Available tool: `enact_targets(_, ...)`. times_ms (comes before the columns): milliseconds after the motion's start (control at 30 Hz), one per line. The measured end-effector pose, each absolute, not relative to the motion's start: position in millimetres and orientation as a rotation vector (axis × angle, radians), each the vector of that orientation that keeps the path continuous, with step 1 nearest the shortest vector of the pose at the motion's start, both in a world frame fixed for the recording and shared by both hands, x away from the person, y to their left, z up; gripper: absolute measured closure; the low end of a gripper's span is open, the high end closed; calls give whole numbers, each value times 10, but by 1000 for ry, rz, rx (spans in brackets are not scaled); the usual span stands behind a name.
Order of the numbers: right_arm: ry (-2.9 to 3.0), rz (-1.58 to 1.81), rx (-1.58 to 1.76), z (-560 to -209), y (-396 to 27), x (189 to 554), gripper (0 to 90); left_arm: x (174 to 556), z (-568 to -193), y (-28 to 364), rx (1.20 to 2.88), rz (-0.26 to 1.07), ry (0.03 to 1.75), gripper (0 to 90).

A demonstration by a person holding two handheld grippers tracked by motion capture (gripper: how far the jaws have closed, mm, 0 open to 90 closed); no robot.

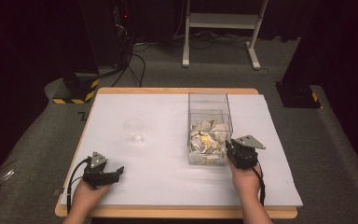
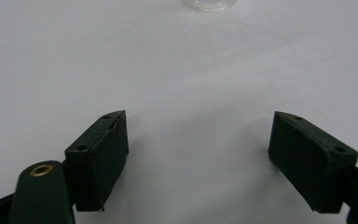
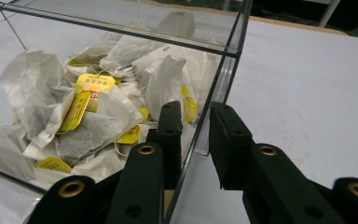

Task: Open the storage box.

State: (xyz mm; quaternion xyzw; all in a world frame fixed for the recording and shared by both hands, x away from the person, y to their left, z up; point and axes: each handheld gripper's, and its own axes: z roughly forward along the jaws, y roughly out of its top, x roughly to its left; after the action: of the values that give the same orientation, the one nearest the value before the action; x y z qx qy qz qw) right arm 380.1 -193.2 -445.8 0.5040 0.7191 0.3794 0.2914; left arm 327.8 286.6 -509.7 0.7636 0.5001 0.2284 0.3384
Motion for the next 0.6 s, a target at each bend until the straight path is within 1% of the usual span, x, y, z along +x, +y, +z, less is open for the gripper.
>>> enact_targets(33,1914,1007,1346,-4461,-1946,3785,773,3280,-5097,2866,1989,595,1302,203)
enact_targets(600,1918,1029,1351,-4478,-1967,3637,770,3272,-5097,2860,1991,604,1301,207)
